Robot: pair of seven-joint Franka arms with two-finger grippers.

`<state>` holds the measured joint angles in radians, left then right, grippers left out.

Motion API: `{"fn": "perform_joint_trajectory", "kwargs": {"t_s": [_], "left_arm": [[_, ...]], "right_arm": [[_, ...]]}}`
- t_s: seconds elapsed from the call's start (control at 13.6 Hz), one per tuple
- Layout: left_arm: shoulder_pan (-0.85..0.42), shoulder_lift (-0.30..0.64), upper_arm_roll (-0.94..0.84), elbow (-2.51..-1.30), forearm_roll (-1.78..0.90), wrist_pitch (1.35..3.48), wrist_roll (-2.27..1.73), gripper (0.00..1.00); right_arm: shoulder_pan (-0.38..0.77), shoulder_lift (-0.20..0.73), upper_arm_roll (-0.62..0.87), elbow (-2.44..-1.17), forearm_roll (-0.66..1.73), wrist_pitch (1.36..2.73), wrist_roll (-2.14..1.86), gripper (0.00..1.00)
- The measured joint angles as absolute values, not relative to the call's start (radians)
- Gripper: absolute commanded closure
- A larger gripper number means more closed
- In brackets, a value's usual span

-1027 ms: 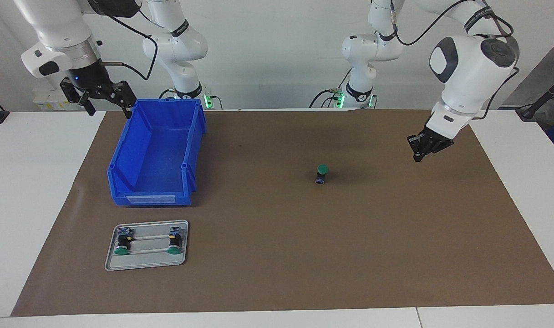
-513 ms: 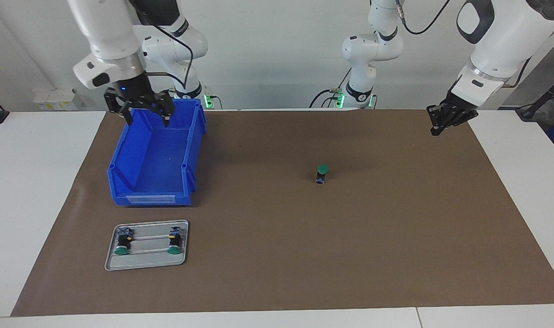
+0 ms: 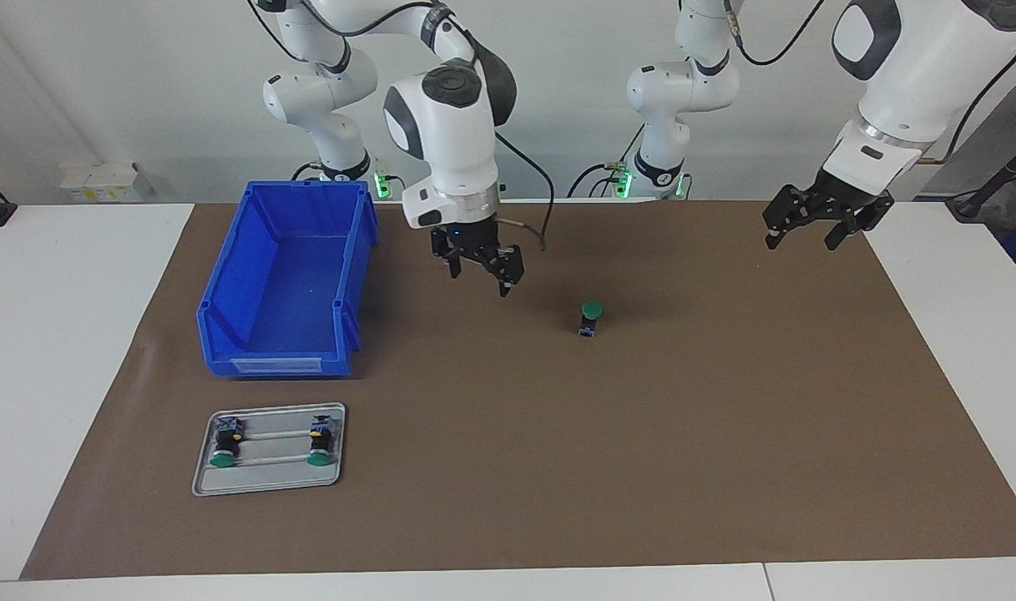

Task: Place and press button with both arms

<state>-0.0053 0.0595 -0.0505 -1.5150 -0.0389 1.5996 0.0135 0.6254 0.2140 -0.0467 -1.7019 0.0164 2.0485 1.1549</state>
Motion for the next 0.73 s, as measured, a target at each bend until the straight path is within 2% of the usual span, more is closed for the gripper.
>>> {"fn": "perform_joint_trajectory", "kwargs": {"t_s": [0.29,0.73], "left_arm": [[-0.004,0.064,-0.044,-1.517,-0.034,1.636,0.013,0.0],[-0.032,0.074,-0.003,-1.527,-0.019,1.653,0.012,0.0]], "right_arm": [[0.698,0.255,-0.047,-1.703,0.018,2.12,1.293,0.0],[0.858,0.386,-0.047,-1.697,0.011,2.258,1.468,0.0]]}}
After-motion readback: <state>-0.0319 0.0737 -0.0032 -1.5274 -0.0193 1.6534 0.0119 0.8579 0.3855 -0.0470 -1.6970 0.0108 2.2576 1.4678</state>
